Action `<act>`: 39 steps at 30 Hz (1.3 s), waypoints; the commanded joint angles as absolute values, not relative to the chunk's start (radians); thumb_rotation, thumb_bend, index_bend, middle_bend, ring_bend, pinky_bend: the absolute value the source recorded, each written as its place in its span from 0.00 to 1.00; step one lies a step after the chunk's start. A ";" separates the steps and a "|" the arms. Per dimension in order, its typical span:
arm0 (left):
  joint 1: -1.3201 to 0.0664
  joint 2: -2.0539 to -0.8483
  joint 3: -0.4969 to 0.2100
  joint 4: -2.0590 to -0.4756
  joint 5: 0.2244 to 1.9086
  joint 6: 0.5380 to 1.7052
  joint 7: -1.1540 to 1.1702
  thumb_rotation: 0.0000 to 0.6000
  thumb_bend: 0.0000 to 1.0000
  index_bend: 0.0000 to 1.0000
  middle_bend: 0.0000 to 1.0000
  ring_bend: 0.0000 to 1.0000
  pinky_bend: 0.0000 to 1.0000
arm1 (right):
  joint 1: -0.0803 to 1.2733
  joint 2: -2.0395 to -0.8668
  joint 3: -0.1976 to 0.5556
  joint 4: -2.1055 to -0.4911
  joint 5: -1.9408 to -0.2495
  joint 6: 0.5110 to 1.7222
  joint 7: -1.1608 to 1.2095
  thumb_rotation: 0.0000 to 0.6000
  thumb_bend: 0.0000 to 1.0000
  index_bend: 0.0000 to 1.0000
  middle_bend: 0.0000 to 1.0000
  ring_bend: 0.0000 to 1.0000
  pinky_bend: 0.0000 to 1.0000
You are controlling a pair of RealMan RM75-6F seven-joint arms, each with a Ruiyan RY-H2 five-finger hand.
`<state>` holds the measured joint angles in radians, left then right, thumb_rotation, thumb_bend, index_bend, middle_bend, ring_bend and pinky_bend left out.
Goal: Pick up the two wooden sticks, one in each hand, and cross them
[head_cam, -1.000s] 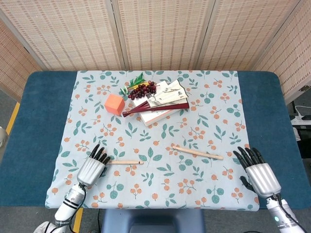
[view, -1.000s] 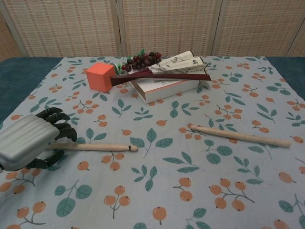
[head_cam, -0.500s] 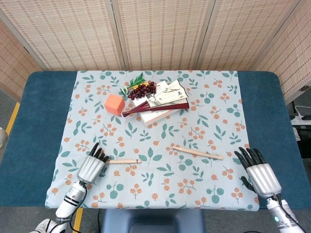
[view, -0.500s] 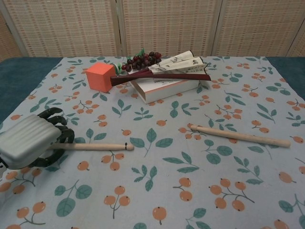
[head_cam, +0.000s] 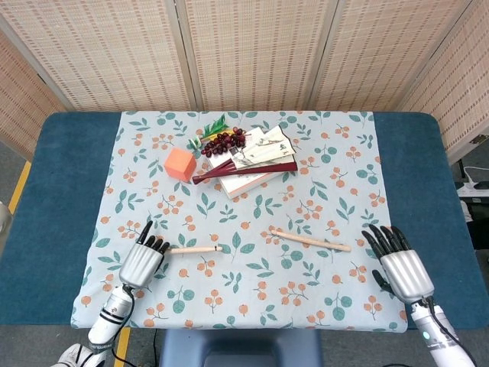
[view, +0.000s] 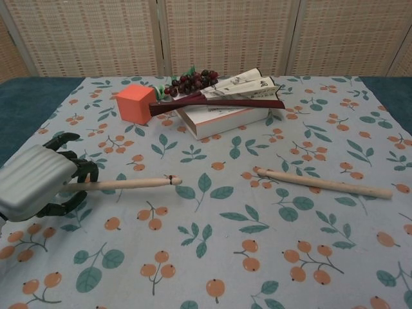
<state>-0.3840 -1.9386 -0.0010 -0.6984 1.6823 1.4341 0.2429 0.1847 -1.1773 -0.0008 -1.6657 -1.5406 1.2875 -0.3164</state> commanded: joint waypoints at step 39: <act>-0.376 -1.923 0.013 -0.572 1.686 1.619 -0.069 1.00 0.50 0.83 0.87 0.49 0.13 | 0.470 -1.641 0.104 -1.379 -1.115 1.084 -0.882 1.00 0.31 0.63 0.60 0.31 0.08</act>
<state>-0.3760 -1.9226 0.0126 -0.5724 1.6861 1.6193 -0.0691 0.4687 -1.6419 0.1053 -1.3772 -1.1145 1.0820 -0.8810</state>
